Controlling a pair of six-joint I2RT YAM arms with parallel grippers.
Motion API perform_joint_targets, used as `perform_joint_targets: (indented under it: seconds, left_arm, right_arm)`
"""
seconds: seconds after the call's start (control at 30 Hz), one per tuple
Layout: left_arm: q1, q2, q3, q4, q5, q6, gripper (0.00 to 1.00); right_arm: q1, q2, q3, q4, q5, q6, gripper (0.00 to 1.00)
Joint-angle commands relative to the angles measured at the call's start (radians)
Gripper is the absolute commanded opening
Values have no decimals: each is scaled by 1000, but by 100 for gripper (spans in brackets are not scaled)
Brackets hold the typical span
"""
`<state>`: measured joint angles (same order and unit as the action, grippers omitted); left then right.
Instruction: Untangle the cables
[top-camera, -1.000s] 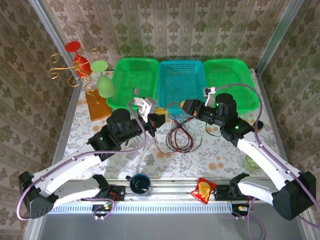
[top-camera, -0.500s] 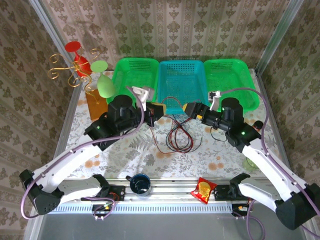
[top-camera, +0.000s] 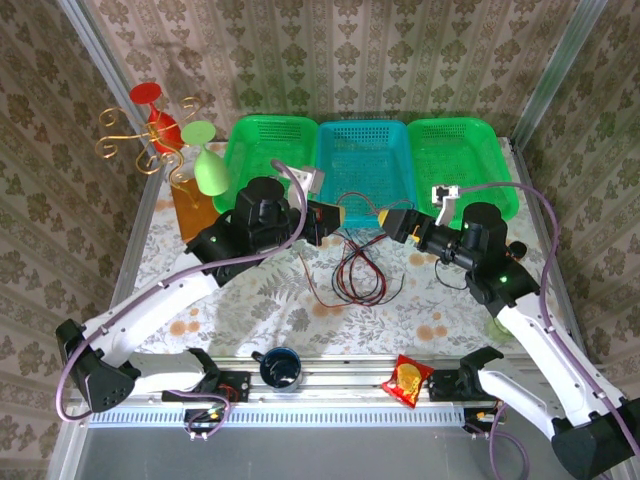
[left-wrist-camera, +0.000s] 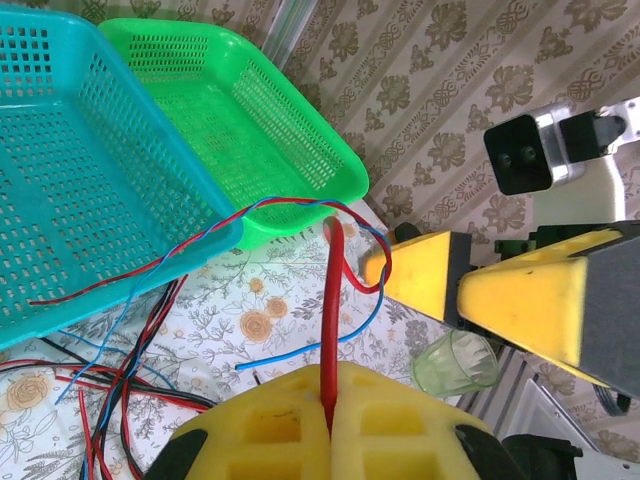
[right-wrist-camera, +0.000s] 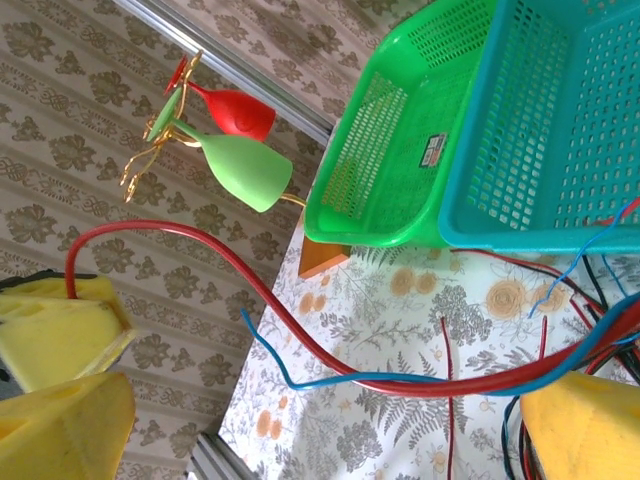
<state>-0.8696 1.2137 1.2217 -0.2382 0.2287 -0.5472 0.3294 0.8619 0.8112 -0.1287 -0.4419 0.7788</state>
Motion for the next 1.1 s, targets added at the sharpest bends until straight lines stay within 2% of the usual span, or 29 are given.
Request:
perform_joint_targets:
  seconds: [0.0,0.2,0.43,0.63,0.8,1.07]
  left_arm:
    - [-4,4,44,11,16,-17,0]
    - [-6,12,51,9,17,-16,0]
    - [-10,14,40,12,17,-16,0]
    - [-11,14,36,13,15,-16,0]
    - [-11,12,38,14,12,-18,0]
    - [-12,9,37,18,1,-19,0]
  right_arm:
    - [-5,11,-38,68,-78,82,100]
    - [10,7,-137,292,-78,271,99]
    - [72,15,-146,363,16,316,97]
    - [143,89,-124,418,82,327,91]
    - [176,142,-121,490,127,345,78]
    - [177,136,-114,483,162,316,47]
